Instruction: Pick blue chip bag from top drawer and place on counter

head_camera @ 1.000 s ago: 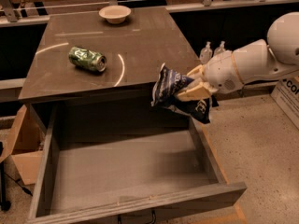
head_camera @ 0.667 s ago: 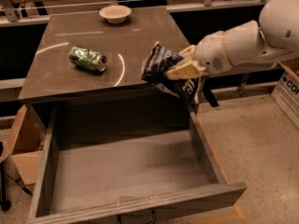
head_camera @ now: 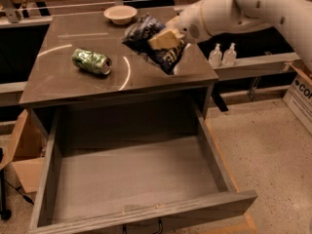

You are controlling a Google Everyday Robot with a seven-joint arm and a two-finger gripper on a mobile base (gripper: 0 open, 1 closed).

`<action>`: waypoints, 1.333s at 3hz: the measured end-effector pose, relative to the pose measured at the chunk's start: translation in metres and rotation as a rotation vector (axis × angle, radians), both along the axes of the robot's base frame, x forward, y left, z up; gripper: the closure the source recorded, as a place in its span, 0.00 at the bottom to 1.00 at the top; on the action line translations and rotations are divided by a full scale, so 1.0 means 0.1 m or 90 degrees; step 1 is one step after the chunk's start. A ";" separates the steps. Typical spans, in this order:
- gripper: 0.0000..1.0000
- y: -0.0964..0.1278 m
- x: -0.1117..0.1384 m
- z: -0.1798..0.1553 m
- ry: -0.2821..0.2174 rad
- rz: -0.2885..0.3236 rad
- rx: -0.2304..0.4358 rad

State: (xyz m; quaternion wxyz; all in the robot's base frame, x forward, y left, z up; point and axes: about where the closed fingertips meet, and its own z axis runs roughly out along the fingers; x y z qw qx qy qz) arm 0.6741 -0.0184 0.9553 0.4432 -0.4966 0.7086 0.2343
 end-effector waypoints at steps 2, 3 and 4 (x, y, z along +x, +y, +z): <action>1.00 0.61 0.85 0.00 -0.035 -0.055 -0.019; 0.76 0.77 1.29 -0.21 -0.035 -0.075 -0.040; 0.52 0.72 1.48 -0.35 -0.037 -0.078 -0.047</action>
Offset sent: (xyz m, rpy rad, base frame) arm 0.1469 0.0931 -0.0068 -0.0800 -0.0930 -0.1548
